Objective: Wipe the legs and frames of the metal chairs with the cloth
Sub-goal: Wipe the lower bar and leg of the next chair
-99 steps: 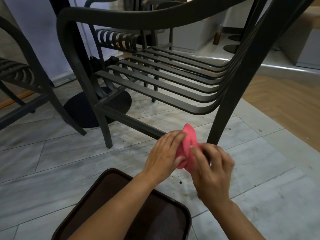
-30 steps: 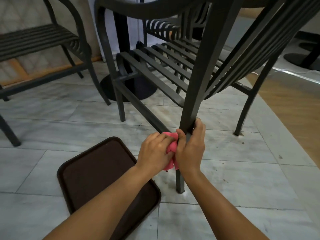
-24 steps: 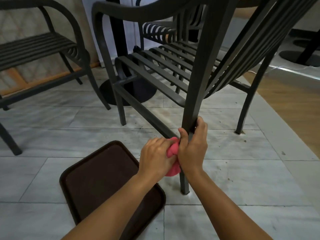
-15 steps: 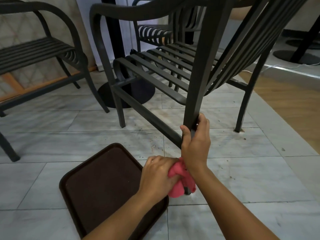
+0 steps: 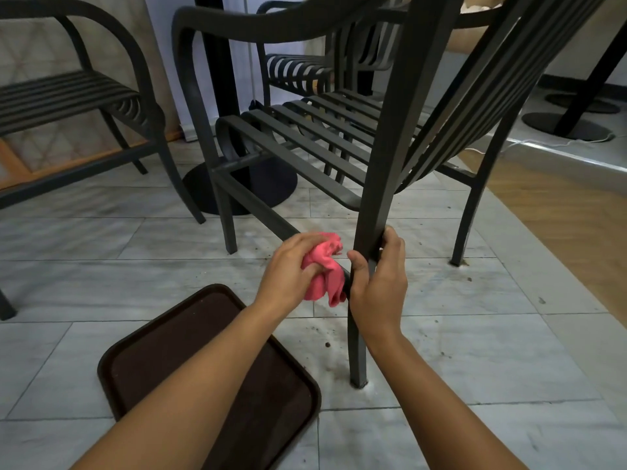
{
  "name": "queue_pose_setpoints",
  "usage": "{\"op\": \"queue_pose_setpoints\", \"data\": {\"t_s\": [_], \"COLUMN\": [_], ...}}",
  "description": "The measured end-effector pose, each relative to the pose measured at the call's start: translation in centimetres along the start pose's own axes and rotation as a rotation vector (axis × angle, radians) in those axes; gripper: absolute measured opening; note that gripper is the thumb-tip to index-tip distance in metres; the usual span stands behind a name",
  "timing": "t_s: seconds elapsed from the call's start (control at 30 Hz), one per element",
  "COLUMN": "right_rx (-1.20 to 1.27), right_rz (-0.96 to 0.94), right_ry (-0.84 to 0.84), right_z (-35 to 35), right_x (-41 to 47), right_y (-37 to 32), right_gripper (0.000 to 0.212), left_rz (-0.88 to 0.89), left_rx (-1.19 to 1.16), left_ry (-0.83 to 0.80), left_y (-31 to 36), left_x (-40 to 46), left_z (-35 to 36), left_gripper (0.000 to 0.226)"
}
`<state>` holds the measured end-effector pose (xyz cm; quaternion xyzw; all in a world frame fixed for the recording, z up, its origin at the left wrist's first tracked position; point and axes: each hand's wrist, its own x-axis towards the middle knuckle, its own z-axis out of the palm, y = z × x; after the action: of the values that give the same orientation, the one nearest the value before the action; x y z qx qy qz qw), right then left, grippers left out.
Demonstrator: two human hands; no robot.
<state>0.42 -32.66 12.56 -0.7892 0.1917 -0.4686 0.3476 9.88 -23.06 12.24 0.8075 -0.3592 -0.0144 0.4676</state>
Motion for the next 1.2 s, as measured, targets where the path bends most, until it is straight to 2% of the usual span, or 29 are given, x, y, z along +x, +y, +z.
{"op": "queue_pose_setpoints", "data": {"t_s": [0.07,0.17,0.4,0.5,0.77,1.2], "right_rx": [0.008,0.013,0.001,0.001,0.029,0.031], "right_rz": [0.003,0.001,0.018,0.03,0.061,0.076], "right_ry": [-0.003,-0.005,0.001,-0.008,-0.008,0.008], "right_z": [-0.1,-0.1,-0.1,-0.1,-0.1,0.0], "right_x": [0.0,0.0,-0.1,-0.1,-0.2,-0.3], "right_y": [0.0,-0.1,-0.2,-0.2,-0.4,-0.4], "right_gripper": [0.038,0.037,0.038,0.037,0.037,0.038], "left_rz": [0.018,0.06,0.13,0.16,0.147,0.109], "left_rx": [0.037,0.074,0.214,0.223,0.186,0.294], "left_ry": [-0.152,-0.295,-0.415,-0.377,-0.124,0.07], "left_y": [-0.2,0.1,0.9,0.9,0.7,0.8], "left_x": [0.6,1.0,0.9,0.6,-1.5,-3.4], "left_z": [0.4,0.6,0.5,0.9,2.0,2.9], "left_gripper": [0.041,0.042,0.044,0.042,0.04,0.029]}}
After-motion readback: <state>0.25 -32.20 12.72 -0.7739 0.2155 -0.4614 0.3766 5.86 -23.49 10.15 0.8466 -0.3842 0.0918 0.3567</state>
